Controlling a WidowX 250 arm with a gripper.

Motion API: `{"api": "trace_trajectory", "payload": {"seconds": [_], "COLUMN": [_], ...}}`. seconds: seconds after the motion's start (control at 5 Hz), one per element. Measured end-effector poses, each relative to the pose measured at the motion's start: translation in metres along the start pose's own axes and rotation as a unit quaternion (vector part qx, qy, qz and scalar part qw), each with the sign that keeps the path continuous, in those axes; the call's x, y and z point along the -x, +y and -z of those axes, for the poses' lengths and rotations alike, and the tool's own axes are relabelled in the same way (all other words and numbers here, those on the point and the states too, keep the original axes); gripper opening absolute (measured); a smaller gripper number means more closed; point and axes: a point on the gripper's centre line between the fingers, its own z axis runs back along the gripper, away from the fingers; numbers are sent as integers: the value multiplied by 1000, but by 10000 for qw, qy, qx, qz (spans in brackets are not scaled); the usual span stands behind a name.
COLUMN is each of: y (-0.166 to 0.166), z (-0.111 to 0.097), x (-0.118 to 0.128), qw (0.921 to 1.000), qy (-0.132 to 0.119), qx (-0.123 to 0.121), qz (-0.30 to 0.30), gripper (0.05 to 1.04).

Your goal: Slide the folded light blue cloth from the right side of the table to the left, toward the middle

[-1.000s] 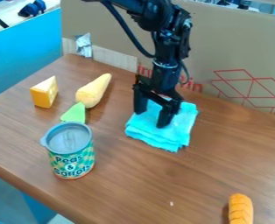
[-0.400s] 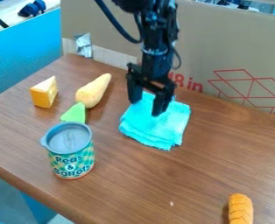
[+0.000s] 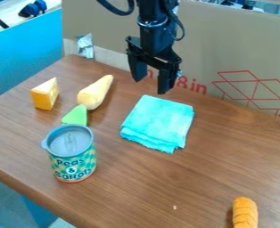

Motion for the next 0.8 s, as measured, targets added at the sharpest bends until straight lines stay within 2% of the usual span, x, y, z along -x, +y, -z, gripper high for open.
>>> {"api": "trace_trajectory", "payload": {"seconds": [0.4, 0.8], "y": [-42, -99], "z": [12, 7], "x": [30, 52], "qw": [9958, 9879], "qy": [546, 405], "qx": [166, 322], "qz": [721, 1463], "gripper": [1001, 1001]}}
